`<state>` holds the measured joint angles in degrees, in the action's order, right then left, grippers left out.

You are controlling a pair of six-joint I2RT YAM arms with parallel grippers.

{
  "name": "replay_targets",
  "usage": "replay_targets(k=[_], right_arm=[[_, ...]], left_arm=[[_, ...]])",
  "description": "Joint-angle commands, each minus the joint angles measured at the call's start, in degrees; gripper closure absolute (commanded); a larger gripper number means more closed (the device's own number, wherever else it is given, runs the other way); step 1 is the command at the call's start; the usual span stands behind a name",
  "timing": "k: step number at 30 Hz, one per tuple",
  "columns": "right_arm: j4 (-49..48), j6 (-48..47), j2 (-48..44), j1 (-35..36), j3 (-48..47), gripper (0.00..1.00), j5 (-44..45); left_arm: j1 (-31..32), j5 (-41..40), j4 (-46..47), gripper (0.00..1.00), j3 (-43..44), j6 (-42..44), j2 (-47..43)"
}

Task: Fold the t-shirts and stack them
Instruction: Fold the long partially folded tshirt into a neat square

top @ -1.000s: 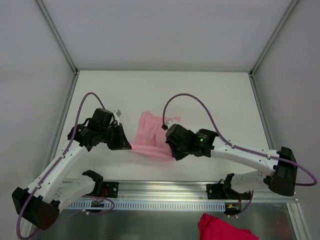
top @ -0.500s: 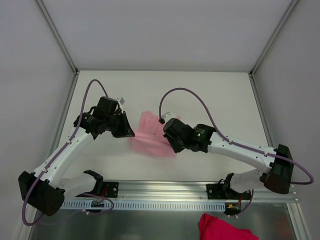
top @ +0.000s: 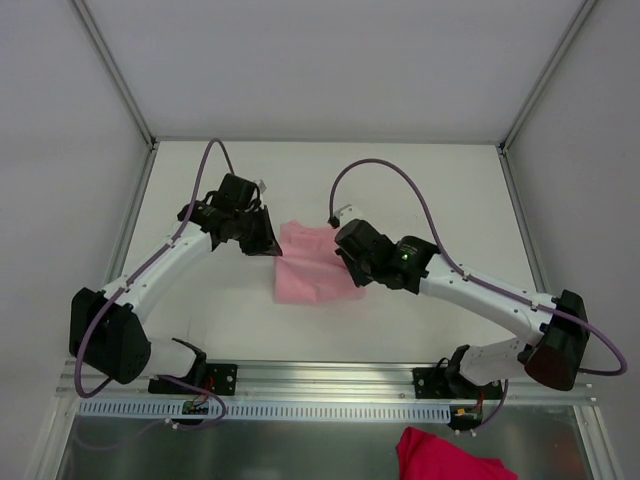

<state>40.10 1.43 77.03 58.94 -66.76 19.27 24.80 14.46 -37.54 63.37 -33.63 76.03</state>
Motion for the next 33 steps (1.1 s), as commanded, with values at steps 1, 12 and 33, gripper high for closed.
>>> replay_targets(k=[1, 12, 33], right_arm=[[-5.09, -0.91, -0.22, -2.77, 0.22, 0.99, 4.46], [-16.01, -7.84, 19.79, -13.23, -6.79, 0.99, -3.96], [-29.81, -14.35, 34.32, -23.78, -21.91, 0.99, 3.76]], left_arm=[[0.16, -1.01, 2.82, 1.0, 3.42, 1.72, 2.8], [0.08, -0.92, 1.68, 1.0, 19.57, 3.39, 19.58], [-1.15, -9.36, -0.08, 1.0, 32.68, 4.27, 37.51]])
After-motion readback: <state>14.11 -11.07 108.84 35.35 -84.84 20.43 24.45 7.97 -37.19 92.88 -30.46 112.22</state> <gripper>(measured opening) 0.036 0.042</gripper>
